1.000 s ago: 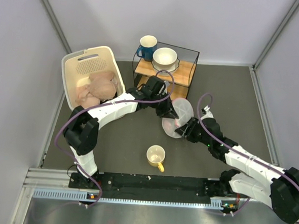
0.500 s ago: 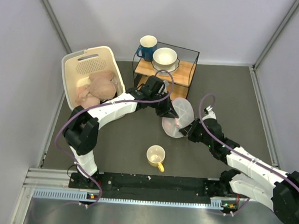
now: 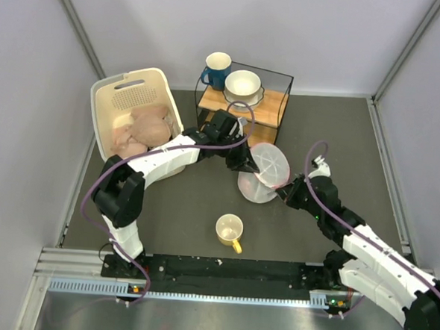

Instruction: Unzip the laundry bag and remove the bra

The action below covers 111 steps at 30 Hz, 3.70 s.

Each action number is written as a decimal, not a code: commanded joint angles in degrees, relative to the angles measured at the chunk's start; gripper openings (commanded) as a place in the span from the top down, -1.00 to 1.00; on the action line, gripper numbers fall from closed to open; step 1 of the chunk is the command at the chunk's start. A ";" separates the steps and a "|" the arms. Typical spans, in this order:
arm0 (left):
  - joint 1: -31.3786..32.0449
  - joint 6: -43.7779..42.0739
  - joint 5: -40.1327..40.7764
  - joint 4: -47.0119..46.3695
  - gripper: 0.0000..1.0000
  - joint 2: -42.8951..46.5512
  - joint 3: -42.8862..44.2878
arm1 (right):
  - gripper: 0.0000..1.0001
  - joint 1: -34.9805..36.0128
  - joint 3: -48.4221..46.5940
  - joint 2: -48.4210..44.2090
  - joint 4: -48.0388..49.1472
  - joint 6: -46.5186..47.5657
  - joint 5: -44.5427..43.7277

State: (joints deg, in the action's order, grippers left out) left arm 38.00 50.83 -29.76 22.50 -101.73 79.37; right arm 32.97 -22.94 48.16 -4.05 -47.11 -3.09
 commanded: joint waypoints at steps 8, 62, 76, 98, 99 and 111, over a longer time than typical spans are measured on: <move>-1.08 -10.04 -2.59 4.48 1.00 -4.08 6.40 | 1.00 -4.67 -2.90 -3.25 -8.42 11.16 8.71; -0.82 -5.12 0.59 -0.64 1.00 1.79 0.16 | 1.00 -13.01 -4.57 -5.18 -12.29 14.14 8.44; 1.90 -15.32 1.71 10.89 0.56 -10.41 25.90 | 1.00 0.60 -12.83 -12.39 -17.57 8.81 7.59; 4.98 -2.06 -3.82 -3.86 -0.65 1.37 3.16 | 1.00 1.48 -8.70 -5.27 -9.75 5.01 6.70; 5.42 -1.61 -3.90 -4.56 -0.63 0.84 3.68 | 1.00 1.39 -8.61 -5.45 -9.74 4.93 6.70; 3.85 -5.03 -3.65 0.43 1.00 -4.71 10.10 | 1.00 0.44 -8.35 -8.95 -14.56 11.15 4.50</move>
State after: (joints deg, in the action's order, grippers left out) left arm 43.79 48.01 -33.67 21.80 -108.29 86.87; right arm 33.65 -30.74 41.76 -16.14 -40.64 2.83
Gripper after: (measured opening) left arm 0.034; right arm 0.005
